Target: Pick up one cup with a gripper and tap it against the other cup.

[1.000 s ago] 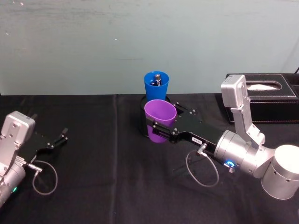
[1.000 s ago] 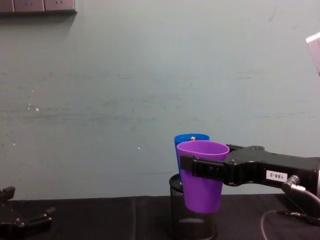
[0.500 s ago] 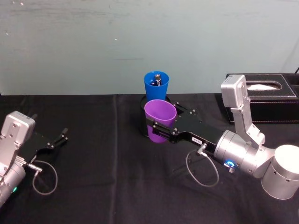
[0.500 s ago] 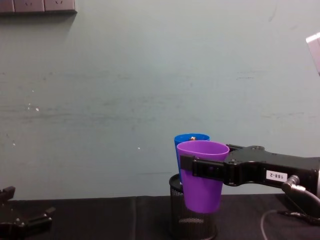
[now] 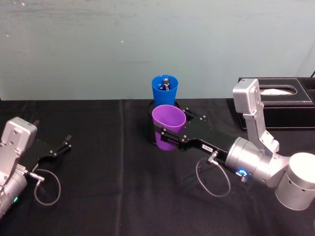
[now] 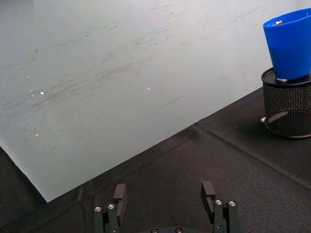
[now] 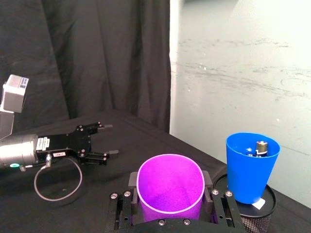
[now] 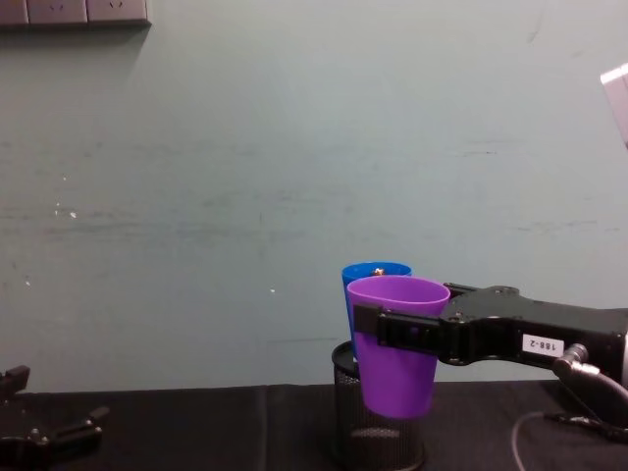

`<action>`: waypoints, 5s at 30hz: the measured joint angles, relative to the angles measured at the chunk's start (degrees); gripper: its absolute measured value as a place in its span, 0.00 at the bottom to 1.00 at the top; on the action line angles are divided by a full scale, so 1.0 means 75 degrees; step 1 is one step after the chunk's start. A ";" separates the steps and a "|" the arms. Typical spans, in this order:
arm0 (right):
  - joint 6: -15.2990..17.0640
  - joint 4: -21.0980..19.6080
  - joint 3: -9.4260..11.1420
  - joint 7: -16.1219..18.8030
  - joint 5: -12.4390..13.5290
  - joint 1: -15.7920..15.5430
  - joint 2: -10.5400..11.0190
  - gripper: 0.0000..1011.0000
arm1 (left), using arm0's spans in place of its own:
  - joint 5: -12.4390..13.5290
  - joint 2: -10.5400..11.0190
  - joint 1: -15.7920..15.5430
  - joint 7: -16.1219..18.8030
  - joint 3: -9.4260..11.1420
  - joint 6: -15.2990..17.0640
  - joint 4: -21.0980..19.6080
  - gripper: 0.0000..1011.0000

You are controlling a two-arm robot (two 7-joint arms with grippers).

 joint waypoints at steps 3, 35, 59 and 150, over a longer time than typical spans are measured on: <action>0.0000 0.0000 0.0000 0.0000 0.0000 0.0000 0.0000 0.73 | 0.0000 0.0000 0.0000 0.0000 0.0000 0.0000 0.0000 0.99; 0.0000 0.0000 0.0000 0.0000 0.0000 0.0000 0.0000 0.73 | 0.0000 0.0000 0.0000 0.0000 0.0000 0.0000 0.0000 0.99; 0.0088 0.1035 -0.0328 -0.0102 0.0133 0.0654 -0.0336 0.73 | 0.0000 0.0000 0.0000 0.0000 0.0000 0.0000 0.0000 0.99; -0.0276 0.3082 0.0010 0.0116 0.0013 0.2088 -0.1186 0.73 | 0.0000 0.0000 0.0000 0.0000 0.0000 0.0000 0.0000 0.99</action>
